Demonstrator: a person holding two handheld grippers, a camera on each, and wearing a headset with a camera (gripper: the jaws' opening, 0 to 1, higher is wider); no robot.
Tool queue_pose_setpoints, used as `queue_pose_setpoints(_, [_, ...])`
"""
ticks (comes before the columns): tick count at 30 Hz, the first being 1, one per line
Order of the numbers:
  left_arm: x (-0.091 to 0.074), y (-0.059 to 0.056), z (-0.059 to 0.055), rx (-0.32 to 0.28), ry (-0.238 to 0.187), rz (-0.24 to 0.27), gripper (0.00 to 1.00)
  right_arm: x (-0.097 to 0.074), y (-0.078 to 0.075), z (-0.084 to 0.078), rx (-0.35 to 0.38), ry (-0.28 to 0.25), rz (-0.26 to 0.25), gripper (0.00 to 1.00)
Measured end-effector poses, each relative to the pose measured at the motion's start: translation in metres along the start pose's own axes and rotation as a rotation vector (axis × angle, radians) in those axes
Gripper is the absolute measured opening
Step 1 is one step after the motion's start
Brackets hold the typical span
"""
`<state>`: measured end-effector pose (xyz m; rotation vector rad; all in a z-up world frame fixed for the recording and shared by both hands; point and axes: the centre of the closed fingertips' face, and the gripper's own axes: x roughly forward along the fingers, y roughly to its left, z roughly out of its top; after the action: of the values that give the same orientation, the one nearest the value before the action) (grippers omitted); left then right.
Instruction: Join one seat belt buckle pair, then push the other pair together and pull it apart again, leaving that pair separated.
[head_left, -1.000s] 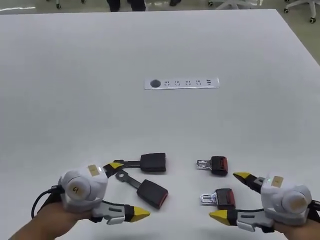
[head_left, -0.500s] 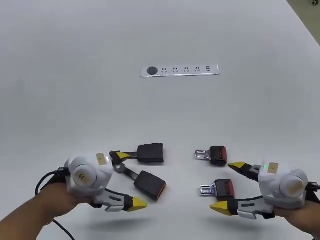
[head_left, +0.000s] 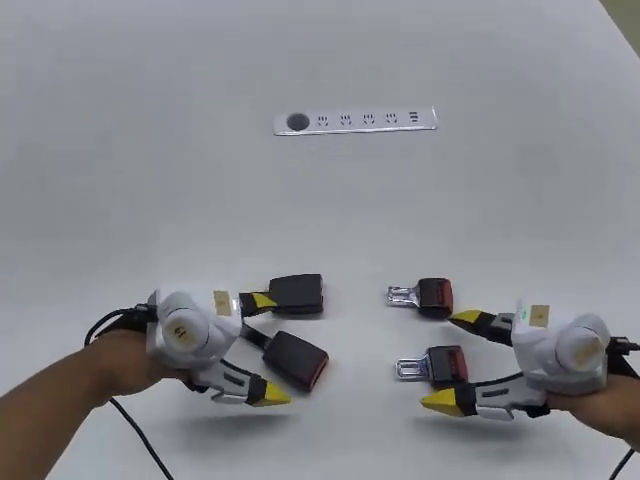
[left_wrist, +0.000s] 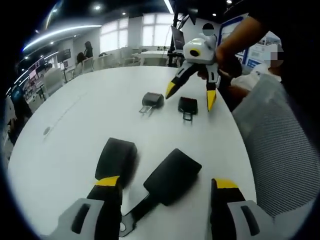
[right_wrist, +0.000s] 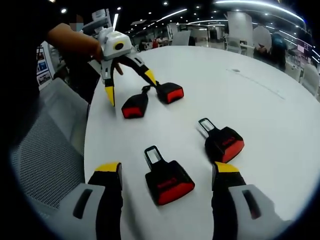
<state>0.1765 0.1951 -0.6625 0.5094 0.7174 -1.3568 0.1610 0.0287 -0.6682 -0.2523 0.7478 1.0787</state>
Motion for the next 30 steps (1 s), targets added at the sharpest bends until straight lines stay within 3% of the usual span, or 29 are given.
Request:
queue_pose_setpoints(6, [0.010, 0.000, -0.011, 0.063, 0.047, -0.048, 0.68, 0.001, -0.001, -0.004, -0.015, 0.019, 0.022, 0.69])
queue_pose_setpoints(16, [0.021, -0.004, -0.020, 0.133, 0.088, -0.097, 0.58, 0.003, -0.003, -0.014, -0.068, 0.063, 0.065, 0.59])
queue_pose_setpoints(19, [0.022, -0.002, -0.021, 0.144, 0.083, -0.095, 0.53, 0.003, -0.003, -0.017, -0.083, 0.085, 0.073, 0.55])
queue_pose_setpoints(21, [0.023, 0.000, -0.019, 0.184, 0.075, -0.090, 0.47, 0.003, -0.002, -0.017, -0.094, 0.090, 0.077, 0.53])
queue_pose_setpoints(22, [0.022, -0.002, -0.021, 0.157, 0.085, -0.093, 0.45, 0.002, -0.002, -0.018, -0.098, 0.094, 0.079, 0.53])
queue_pose_setpoints(24, [0.023, -0.002, -0.020, 0.172, 0.084, -0.092, 0.43, 0.001, -0.002, -0.018, -0.108, 0.096, 0.084, 0.51])
queue_pose_setpoints(30, [0.022, -0.002, -0.019, 0.145, 0.072, -0.060, 0.39, -0.002, -0.002, -0.020, -0.162, 0.127, 0.093, 0.46])
